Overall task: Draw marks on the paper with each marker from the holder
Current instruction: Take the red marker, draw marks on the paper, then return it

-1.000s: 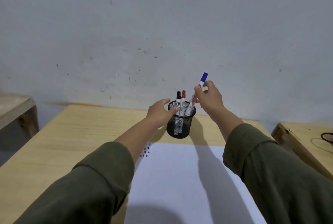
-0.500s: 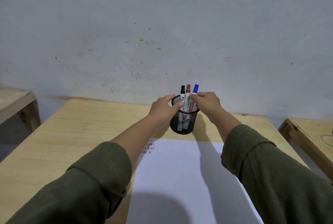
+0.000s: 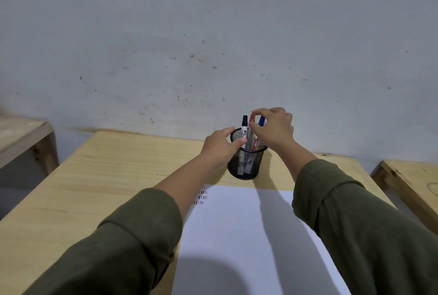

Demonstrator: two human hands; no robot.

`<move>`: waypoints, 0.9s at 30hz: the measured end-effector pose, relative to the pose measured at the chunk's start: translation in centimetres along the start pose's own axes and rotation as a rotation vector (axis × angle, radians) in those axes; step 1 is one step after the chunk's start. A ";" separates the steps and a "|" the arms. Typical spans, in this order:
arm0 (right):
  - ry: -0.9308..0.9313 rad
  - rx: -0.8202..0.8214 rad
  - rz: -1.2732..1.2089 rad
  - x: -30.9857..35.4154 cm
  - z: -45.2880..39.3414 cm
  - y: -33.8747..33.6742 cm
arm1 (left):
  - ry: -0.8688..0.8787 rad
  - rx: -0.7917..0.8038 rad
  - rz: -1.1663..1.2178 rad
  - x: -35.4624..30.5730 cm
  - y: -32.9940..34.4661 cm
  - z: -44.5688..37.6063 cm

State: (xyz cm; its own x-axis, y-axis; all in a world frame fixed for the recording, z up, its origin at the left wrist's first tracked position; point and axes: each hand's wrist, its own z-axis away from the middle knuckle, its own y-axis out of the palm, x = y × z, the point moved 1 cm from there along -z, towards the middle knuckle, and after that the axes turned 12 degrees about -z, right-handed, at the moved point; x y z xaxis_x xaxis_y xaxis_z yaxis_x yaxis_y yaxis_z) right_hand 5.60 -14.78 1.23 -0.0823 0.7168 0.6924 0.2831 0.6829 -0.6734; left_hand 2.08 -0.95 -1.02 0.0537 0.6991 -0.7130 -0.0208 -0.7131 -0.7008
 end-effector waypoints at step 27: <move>-0.154 -0.156 -0.589 5.7 0.9 -5.7 | 0.098 -0.265 0.037 -2.2 -2.3 0.6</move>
State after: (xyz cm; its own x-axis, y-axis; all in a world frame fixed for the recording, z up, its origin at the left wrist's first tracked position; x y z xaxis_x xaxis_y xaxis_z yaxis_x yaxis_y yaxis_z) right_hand 2.64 -14.46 8.75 -0.4007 0.2462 0.8825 0.2835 0.9493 -0.1360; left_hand 1.43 -0.79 2.17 0.1544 0.6733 -0.7231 0.2361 -0.7358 -0.6347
